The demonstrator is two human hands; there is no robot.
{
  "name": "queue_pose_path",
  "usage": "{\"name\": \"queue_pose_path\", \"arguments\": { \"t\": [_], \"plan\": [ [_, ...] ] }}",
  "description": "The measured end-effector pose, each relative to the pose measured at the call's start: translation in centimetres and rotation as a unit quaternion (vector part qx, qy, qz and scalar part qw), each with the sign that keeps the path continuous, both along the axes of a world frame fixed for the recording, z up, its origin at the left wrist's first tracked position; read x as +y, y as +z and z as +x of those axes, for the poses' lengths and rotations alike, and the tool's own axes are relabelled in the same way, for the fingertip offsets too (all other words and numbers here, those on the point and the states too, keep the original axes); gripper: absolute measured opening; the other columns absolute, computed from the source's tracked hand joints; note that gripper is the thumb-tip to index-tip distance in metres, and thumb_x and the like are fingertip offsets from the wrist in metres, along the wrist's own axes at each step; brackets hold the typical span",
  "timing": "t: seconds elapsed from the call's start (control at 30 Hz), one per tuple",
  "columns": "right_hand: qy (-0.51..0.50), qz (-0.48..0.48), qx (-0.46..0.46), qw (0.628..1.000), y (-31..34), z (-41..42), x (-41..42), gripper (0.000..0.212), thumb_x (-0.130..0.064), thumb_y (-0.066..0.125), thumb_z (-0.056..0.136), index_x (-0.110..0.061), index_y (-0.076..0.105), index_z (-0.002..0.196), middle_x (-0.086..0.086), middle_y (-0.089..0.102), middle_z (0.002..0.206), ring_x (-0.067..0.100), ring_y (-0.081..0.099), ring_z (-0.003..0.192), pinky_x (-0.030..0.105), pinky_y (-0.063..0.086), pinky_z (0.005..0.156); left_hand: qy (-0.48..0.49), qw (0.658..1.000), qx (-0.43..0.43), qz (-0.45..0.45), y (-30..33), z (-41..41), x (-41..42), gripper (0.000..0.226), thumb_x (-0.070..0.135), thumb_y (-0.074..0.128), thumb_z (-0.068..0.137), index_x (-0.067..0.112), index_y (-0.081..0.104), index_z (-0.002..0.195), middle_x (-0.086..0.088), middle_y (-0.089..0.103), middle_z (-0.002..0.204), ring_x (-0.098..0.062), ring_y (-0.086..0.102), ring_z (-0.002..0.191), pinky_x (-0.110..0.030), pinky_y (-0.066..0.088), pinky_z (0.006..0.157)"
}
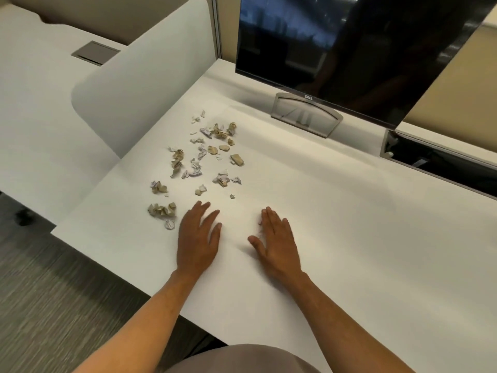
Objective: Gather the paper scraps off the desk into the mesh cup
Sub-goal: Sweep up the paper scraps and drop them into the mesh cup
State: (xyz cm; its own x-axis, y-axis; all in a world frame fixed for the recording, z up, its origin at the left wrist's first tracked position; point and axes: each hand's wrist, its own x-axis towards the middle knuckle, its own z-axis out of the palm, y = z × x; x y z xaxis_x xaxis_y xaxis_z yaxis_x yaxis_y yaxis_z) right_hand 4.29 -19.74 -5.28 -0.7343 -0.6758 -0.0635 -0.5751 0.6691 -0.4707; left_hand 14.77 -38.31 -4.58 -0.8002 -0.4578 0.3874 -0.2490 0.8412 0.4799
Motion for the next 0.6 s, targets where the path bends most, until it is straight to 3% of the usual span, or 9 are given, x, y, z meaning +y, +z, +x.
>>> {"name": "queue_pose_path", "arguments": {
  "t": [0.1,0.2,0.37,0.47,0.6],
  "plan": [
    [-0.068,-0.021,-0.007,0.997,0.3,-1.1,-0.9,0.084,-0.07,0.012,0.091,-0.015,0.015,0.154,0.001,0.014,0.162,0.012,0.01,0.149,0.031,0.0,0.121,0.085,0.996,-0.031,0.021,0.3,0.7,-4.0,0.043,0.032,0.048,0.094,0.012,0.056,0.131,-0.01,0.047,0.143,-0.027,0.033,0.139,-0.041,0.022,0.114],
    [-0.02,0.045,0.015,0.999,0.4,-1.7,-1.8,0.088,-0.072,0.003,0.087,-0.015,0.004,0.154,0.0,0.003,0.163,0.01,-0.003,0.149,0.034,-0.007,0.121,0.134,0.989,-0.064,0.017,0.0,0.8,-6.9,0.05,0.034,0.052,0.093,0.007,0.048,0.135,-0.014,0.04,0.147,-0.032,0.03,0.141,-0.048,0.023,0.115],
    [0.073,0.095,0.05,0.992,0.0,-1.1,-3.1,0.086,-0.073,0.002,0.089,-0.017,-0.003,0.154,-0.005,-0.009,0.16,0.007,-0.017,0.146,0.036,-0.013,0.12,0.178,0.972,-0.119,0.099,-0.6,-0.4,-8.5,0.064,0.036,0.057,0.093,0.006,0.035,0.145,-0.017,0.027,0.154,-0.034,0.022,0.143,-0.051,0.021,0.115],
    [0.087,0.079,0.044,0.992,0.2,-1.1,-3.9,0.085,-0.072,0.008,0.09,-0.017,0.003,0.155,-0.005,-0.004,0.16,0.01,-0.005,0.149,0.034,-0.01,0.12,0.103,0.982,-0.115,0.112,-0.6,-1.4,-8.5,0.064,0.035,0.055,0.094,0.006,0.033,0.146,-0.015,0.025,0.156,-0.031,0.021,0.145,-0.045,0.02,0.117],
    [-0.005,-0.012,0.013,1.0,1.3,-2.1,-5.5,0.078,-0.066,0.029,0.092,-0.017,0.026,0.152,0.0,0.027,0.158,0.016,0.025,0.145,0.029,0.009,0.12,0.046,0.986,-0.048,0.155,-0.2,-2.3,-8.9,0.054,0.039,0.05,0.096,0.01,0.044,0.141,-0.007,0.031,0.155,-0.019,0.022,0.145,-0.034,0.021,0.117]
  ]
}}
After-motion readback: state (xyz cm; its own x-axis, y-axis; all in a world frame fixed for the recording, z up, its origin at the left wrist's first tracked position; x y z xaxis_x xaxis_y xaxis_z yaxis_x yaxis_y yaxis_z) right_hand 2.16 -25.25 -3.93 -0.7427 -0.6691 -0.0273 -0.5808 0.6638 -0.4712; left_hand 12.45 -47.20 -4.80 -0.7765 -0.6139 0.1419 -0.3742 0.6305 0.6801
